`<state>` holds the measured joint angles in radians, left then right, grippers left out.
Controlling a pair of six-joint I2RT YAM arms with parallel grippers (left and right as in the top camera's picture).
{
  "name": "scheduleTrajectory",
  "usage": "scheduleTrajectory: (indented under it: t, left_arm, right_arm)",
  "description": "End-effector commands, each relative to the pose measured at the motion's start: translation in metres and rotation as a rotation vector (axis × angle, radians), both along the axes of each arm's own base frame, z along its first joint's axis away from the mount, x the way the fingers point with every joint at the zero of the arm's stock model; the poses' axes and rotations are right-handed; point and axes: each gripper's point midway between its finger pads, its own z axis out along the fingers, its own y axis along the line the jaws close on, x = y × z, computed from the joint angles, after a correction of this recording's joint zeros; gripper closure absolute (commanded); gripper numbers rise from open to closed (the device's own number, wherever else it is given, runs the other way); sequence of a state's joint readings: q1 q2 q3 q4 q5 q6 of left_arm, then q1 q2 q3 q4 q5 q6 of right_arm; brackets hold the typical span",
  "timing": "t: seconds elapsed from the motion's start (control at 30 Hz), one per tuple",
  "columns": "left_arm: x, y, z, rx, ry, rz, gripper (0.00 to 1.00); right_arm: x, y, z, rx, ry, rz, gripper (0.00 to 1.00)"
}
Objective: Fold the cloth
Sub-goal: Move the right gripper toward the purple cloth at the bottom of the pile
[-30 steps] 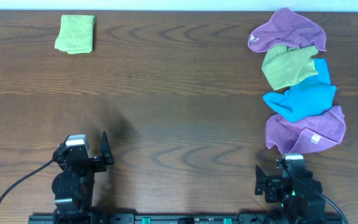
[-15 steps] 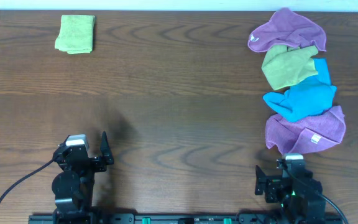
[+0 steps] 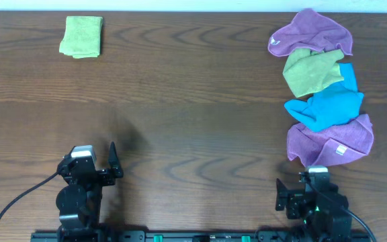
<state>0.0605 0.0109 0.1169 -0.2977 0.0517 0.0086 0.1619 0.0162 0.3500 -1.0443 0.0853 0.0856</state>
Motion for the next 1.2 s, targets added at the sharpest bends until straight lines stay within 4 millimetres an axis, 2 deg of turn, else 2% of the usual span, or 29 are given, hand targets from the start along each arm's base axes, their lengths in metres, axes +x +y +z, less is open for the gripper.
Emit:
scheduleTrajectory:
  t: [0.0,0.73,0.87,0.93,1.0,1.03,1.1,1.17]
  left_arm:
    - [0.0,0.001,-0.011,0.016,0.024,0.004,0.05]
    - [0.0,0.001,-0.011,0.016,0.024,0.004,0.05]
    - [0.0,0.001,-0.011,0.016,0.024,0.004,0.05]
    - [0.0,0.001,-0.011,0.016,0.024,0.004,0.05]
    - [0.0,0.001,-0.011,0.016,0.024,0.004,0.05]
    - [0.0,0.001,-0.011,0.016,0.024,0.004,0.05]
    - [0.0,0.001,-0.011,0.016,0.024,0.004,0.05]
    - [0.0,0.001,-0.011,0.016,0.024,0.004,0.05]
  right_arm:
    - [-0.002,0.002,-0.004,-0.001,0.008,0.015,0.01]
    - [0.0,0.002,-0.002,-0.001,-0.001,0.015,0.01]
    - [0.018,0.005,0.022,0.019,-0.122,0.015,0.01]
    - [0.031,0.007,0.046,0.035,-0.232,0.015,0.01]
    - [0.045,0.009,0.078,0.058,-0.375,0.016,0.01]
    - [0.047,0.011,0.087,0.073,-0.41,0.021,0.01]
    - [0.049,0.021,0.096,0.139,-0.441,0.049,0.01]
    - [0.052,0.018,0.106,0.135,-0.484,0.035,0.01]
